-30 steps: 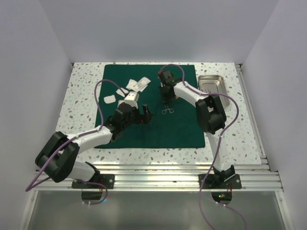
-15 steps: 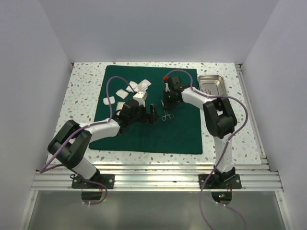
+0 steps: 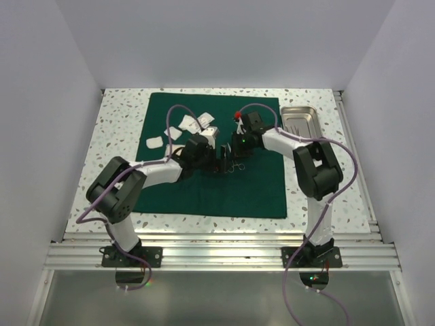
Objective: Prepare the surgical pack
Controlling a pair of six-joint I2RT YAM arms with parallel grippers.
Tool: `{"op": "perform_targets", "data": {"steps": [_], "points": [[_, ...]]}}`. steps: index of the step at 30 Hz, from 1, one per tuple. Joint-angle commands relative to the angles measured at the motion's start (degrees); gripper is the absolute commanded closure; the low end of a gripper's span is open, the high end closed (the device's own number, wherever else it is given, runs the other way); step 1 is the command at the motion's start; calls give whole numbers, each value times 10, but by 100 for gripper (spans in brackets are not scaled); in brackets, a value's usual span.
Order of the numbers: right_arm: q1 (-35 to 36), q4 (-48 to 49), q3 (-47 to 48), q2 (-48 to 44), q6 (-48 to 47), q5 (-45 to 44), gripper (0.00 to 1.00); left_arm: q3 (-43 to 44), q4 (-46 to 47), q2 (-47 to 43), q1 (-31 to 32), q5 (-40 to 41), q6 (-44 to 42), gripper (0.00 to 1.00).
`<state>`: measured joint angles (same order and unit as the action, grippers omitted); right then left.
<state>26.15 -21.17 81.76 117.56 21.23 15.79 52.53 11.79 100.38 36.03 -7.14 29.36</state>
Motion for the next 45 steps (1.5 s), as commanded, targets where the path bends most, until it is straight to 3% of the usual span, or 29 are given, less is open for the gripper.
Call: {"op": "perform_targets", "data": {"steps": [1, 7, 12, 17, 23, 33, 39, 45], "points": [[-22, 25, -40, -90, 8, -1, 75, 48, -37, 17, 8, 0, 10, 8], [-63, 46, -126, -159, 11, 6, 65, 124, -107, 61, 16, 48, 15, 8], [-77, 67, -157, -146, 21, 34, 63, 212, -194, 120, 17, 68, 31, 7], [-80, 90, -150, -109, 36, 73, 62, 262, -215, 159, 16, 63, 40, 9], [-80, 99, -156, -90, 45, 93, 59, 260, -203, 178, 15, 39, 53, 12], [-80, 108, -190, -79, 55, 107, 56, 221, -178, 182, 16, 19, 71, 41], [-80, 130, -205, -76, 74, 133, 58, 196, -157, 195, 18, 2, 78, 72], [-80, 151, -208, -72, 93, 164, 62, 188, -151, 199, 21, 2, 77, 81]]}}
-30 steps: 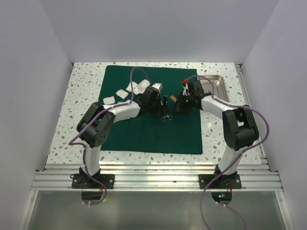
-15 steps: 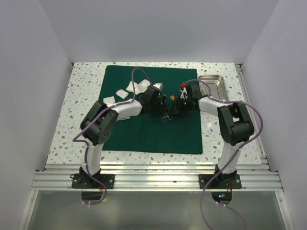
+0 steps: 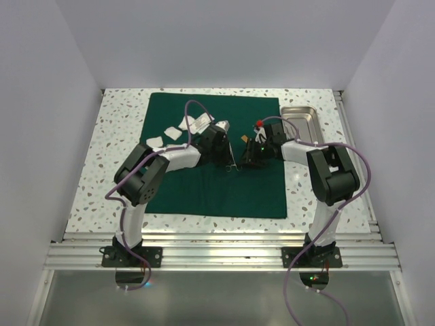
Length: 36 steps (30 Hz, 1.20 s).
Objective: Prepare the surgical pack
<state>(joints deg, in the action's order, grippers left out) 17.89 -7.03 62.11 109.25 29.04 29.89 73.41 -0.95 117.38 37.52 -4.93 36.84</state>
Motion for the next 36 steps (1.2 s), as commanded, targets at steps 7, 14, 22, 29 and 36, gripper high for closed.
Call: {"op": "perform_targets", "data": {"steps": [7, 14, 22, 29, 36], "points": [[2, 53, -23, 0, 45, 49, 71, -27, -20, 28, 5, -17, 2, 100], [3, 51, -15, 7, 53, 57, 71, -38, -9, 24, 5, -18, 8, 100], [2, 10, -22, 0, 24, -8, 64, -37, -11, 15, 5, -32, 10, 100], [2, -36, -30, -47, -6, -59, 55, -37, -18, 5, 5, -28, 8, 100], [3, -37, -41, -45, -1, -69, 55, -27, -34, -14, 5, -24, 4, 71]]}}
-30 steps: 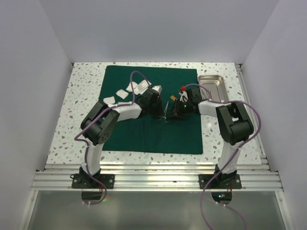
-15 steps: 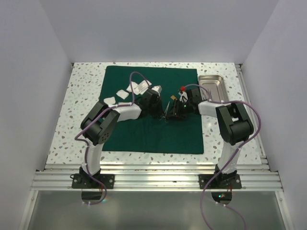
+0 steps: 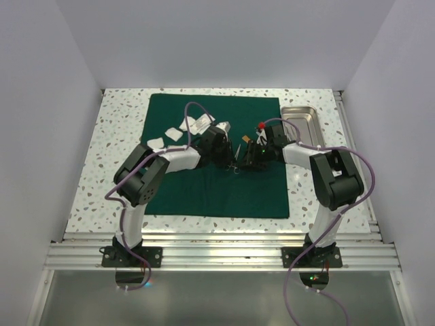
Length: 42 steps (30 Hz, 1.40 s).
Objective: Prepare the surgical pack
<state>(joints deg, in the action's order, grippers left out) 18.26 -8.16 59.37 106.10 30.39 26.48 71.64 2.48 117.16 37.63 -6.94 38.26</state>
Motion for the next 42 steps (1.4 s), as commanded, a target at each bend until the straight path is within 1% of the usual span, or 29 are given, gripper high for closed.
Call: {"op": "perform_targets", "data": {"steps": [1, 2, 5, 10, 14, 19, 22, 27, 31, 37, 42], "points": [[0, -24, -15, -13, -14, -35, 55, -9, -70, -16, 4, -4, -11, 67], [1, -23, -16, -14, -13, -35, 55, -10, -73, -27, 4, -3, -14, 63], [7, -28, -15, -16, -14, -41, 55, -10, -99, -54, 4, 23, -28, 60], [17, -29, -19, -14, -8, -51, 54, -25, -149, -78, 4, 61, -44, 57], [20, -25, -25, -13, -3, -55, 54, -52, -150, -95, 2, 69, -50, 56], [31, -27, -26, -8, 0, -53, 54, -48, -153, -76, 1, 67, -54, 52], [43, -26, -35, -8, 8, -62, 53, -50, -143, -58, 1, 47, -51, 53], [53, -12, -47, 5, 18, -58, 54, -56, -128, -44, 1, 52, -48, 58], [62, -4, -48, 14, 26, -56, 54, -62, -118, -28, 1, 47, -50, 68], [64, 4, -57, 23, 35, -48, 54, -69, -105, -17, 3, 39, -49, 78], [63, 26, -73, 33, 45, -35, 54, -88, -85, -15, 3, 23, -44, 83]]}}
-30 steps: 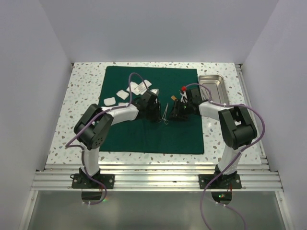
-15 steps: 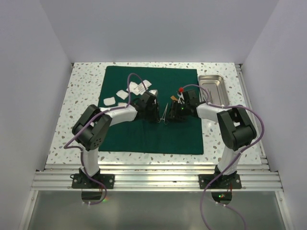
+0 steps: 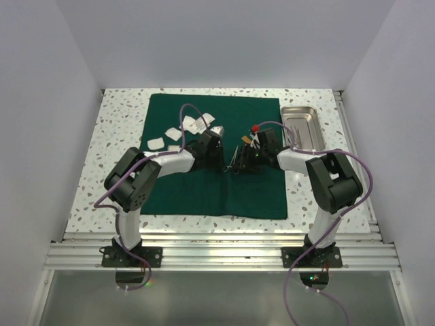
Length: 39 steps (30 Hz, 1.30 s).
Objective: Prepare the surgical pack
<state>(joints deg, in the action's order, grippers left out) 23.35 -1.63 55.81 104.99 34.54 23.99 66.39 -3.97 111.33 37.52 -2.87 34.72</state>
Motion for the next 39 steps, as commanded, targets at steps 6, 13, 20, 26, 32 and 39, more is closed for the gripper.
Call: {"op": "perform_targets", "data": {"steps": [6, 13, 20, 26, 32, 39], "points": [[12, -17, -46, 45, 15, -3, 65, -40, -17, 32, 7, -21, -5, 84], [11, 2, -40, 29, 31, -2, 72, -43, -20, 32, 7, -13, -9, 87], [6, -15, -21, 10, 27, -10, 66, -47, -23, 29, 8, 0, -14, 89], [7, -17, -4, 17, 24, -12, 78, -47, -25, 34, 8, 8, -19, 90], [5, -15, 17, 18, 24, -12, 77, -50, -27, 32, 9, 17, -22, 91], [4, -15, 39, 27, 17, -3, 100, -49, -32, 28, 8, 24, -26, 92]]}}
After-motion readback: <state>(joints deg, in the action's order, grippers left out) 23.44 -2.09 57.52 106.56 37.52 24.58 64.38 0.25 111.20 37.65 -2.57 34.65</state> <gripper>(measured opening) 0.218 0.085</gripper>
